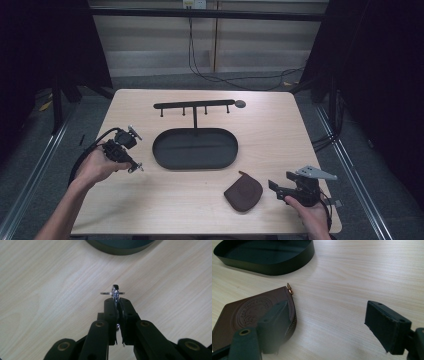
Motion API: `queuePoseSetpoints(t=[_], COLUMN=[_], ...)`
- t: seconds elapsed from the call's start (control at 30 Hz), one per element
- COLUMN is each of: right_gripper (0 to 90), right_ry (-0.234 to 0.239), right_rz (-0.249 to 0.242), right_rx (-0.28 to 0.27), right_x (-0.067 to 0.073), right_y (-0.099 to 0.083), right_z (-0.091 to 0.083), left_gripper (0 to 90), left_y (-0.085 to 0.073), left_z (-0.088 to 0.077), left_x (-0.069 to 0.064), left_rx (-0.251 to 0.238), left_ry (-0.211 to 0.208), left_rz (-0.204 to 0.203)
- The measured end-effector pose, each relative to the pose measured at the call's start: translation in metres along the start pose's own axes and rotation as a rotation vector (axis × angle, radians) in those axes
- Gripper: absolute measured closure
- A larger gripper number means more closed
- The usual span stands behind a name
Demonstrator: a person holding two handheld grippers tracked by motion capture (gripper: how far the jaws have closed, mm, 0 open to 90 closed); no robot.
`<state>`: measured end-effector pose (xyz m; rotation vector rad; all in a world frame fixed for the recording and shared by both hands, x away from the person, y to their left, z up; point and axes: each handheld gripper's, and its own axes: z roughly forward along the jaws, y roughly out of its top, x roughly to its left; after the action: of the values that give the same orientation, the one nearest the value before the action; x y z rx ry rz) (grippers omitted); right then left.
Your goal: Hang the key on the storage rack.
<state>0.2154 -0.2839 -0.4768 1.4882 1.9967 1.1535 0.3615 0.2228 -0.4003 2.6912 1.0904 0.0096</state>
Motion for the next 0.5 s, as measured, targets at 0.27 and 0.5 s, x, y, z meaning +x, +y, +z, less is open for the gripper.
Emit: queuePoseSetpoints(t=[0.27, 0.5], right_gripper=[20.0, 20.0], right_ry=[-0.002, -0.002], right_rz=[0.003, 0.003], right_rx=[0.0, -0.001], right_x=[0.0, 0.0], right_y=[0.0, 0.0], right_z=[0.0, 0.0], left_gripper=[85.4, 85.4], left_y=[0.006, 0.011], left_z=[-0.016, -0.027], left_x=[-0.006, -0.009], left_rx=[-0.038, -0.056], left_ry=[-0.015, 0.002], left_rz=[0.012, 0.027])
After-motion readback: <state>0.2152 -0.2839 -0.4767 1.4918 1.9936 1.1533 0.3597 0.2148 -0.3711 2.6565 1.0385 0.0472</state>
